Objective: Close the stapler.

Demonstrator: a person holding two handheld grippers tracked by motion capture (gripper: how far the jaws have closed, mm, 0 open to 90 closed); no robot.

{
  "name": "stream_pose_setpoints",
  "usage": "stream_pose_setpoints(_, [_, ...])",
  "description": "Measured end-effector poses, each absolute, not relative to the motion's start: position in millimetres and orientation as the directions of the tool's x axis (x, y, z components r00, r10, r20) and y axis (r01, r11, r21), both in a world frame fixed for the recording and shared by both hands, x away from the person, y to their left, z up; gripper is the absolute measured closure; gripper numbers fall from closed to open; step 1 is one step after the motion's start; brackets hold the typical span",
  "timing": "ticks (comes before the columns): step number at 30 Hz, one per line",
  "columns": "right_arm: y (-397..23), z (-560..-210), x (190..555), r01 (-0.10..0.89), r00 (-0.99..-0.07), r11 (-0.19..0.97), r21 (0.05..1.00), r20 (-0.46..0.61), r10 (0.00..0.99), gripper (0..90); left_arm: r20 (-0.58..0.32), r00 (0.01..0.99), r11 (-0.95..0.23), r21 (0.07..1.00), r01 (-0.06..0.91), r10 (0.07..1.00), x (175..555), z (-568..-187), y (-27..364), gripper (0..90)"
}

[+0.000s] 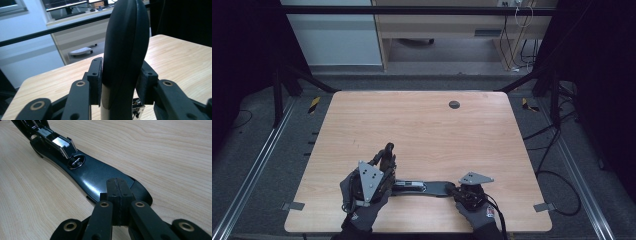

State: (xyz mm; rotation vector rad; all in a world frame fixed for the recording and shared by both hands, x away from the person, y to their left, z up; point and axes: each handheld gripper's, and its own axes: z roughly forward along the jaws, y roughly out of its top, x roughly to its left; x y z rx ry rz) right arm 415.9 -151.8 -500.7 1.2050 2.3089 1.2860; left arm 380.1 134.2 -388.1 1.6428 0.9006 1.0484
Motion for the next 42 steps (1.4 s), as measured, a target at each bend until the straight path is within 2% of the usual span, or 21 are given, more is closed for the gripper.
stream_pose_setpoints(9, [-151.9, -500.8, 415.8, 0.544, -0.635, 0.275, 0.792, 0.175, 0.753, 90.0, 0.3, 0.359, -0.345, 0.936, 0.067, 0.884, 380.1, -391.9, 114.5, 59.9])
stream_pose_setpoints(28, [-151.4, -501.0, 415.5, 0.542, -0.636, 0.274, 0.794, 0.175, 0.751, 90.0, 0.371, 0.386, -0.418, 0.908, 0.042, 0.845, 381.0, -400.6, 91.0, 57.2])
stream_pose_setpoints(42, [-151.2, -501.0, 415.3, 0.544, -0.637, 0.273, 0.794, 0.179, 0.75, 90.0, 0.511, 0.379, -0.55, 0.835, -0.007, 0.771, 378.3, -415.8, 65.1, 56.7])
